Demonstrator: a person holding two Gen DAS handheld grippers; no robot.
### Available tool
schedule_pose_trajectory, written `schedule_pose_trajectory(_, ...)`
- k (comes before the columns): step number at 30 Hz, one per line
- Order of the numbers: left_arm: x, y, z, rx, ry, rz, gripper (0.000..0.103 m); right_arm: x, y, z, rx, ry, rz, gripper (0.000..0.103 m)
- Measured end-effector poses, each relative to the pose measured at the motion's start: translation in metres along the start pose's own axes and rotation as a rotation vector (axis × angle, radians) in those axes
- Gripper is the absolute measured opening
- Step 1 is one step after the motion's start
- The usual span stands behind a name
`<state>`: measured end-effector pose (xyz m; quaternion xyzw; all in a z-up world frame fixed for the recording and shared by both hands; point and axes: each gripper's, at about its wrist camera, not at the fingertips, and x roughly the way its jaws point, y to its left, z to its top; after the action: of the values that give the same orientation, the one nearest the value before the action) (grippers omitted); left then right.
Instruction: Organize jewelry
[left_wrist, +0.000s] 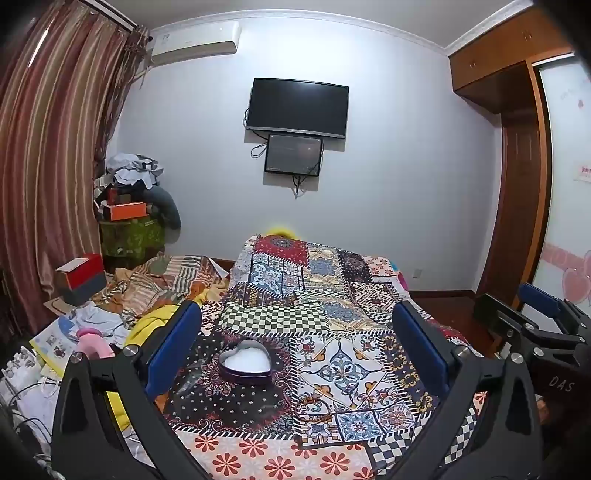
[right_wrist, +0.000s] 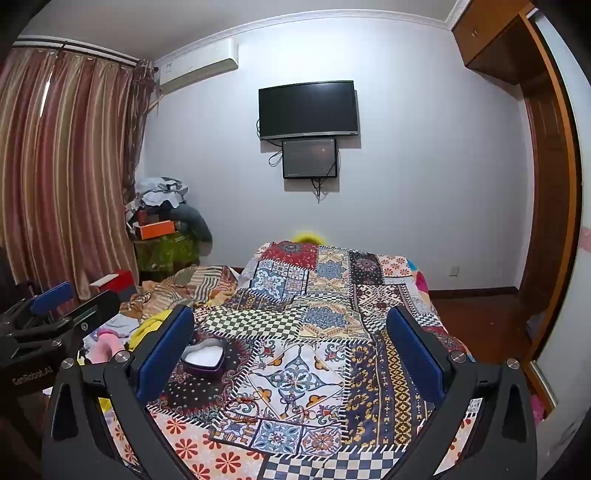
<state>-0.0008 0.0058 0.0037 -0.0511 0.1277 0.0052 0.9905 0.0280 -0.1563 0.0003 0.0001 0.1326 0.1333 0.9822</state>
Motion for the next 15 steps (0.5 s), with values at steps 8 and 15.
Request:
schedule_pose_trajectory(8,0.0052,-0.0002,-0.003,-0.008,0.007,0.006,0.103,0.0018,-0.0029,0.0001,-0.001,0.003,0.004,0.103)
schedule_pose_trajectory(15,0.0052,-0.0015,-0.0048,-0.01,0.006,0.011,0.103,0.0033,-0.0001,-0.0015,-0.001,0.007,0.005,0.103)
